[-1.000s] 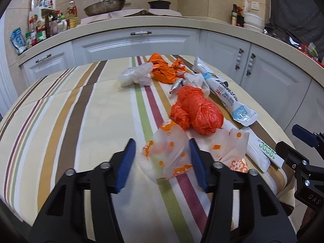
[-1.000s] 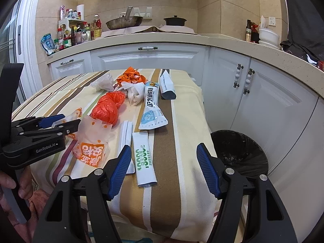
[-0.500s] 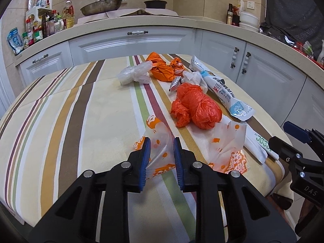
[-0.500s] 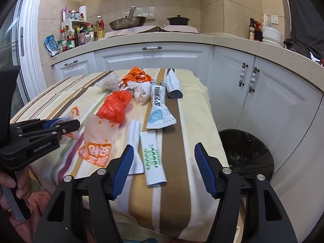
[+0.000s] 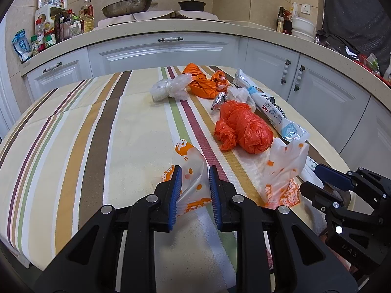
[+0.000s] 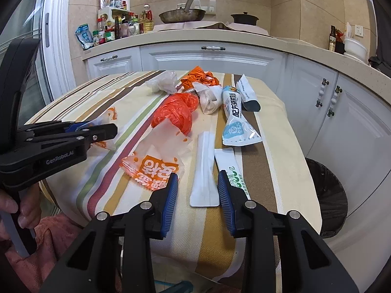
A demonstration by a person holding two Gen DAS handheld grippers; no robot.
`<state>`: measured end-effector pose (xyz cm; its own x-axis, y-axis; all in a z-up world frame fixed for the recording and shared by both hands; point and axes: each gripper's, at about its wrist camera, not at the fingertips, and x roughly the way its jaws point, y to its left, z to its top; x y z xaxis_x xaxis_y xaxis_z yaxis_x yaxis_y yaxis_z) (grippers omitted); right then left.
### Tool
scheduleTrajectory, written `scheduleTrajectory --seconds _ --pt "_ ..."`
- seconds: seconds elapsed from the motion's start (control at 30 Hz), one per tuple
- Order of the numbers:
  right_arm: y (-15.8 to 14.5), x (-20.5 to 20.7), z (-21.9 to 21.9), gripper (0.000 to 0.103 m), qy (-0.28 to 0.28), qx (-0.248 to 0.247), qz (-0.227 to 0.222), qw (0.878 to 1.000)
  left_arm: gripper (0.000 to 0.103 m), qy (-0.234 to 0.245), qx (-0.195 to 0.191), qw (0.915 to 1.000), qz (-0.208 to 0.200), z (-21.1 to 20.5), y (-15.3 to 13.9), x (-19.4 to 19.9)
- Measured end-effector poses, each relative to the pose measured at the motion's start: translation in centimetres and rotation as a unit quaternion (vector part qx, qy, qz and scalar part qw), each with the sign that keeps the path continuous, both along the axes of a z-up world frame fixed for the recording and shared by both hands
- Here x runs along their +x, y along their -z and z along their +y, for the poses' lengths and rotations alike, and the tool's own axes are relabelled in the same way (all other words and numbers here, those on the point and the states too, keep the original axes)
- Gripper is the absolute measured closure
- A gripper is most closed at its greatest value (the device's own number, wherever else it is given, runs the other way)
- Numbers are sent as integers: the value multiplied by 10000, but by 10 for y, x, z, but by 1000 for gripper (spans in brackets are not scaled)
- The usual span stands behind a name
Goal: Collect trash
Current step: 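Grasp the flat white plastic strip with the right gripper while the left holds the bag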
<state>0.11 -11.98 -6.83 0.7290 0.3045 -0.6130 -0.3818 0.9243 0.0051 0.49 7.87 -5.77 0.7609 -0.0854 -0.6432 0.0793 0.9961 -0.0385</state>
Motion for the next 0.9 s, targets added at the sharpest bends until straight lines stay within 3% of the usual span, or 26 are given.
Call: scheduleTrajectory --seconds 0.1,0.23,0.9 --pt "3 2 0 69 22 -15 27 10000 81 13 -2 10000 0 0 1 -1" --pt "4 1 4 81 -75 -26 52 10000 81 16 -35 10000 1 0 0 -1" --pt "-1 -5 4 91 -27 -14 -102 9999 81 25 -101 9999 -63 -3 -4 -6"
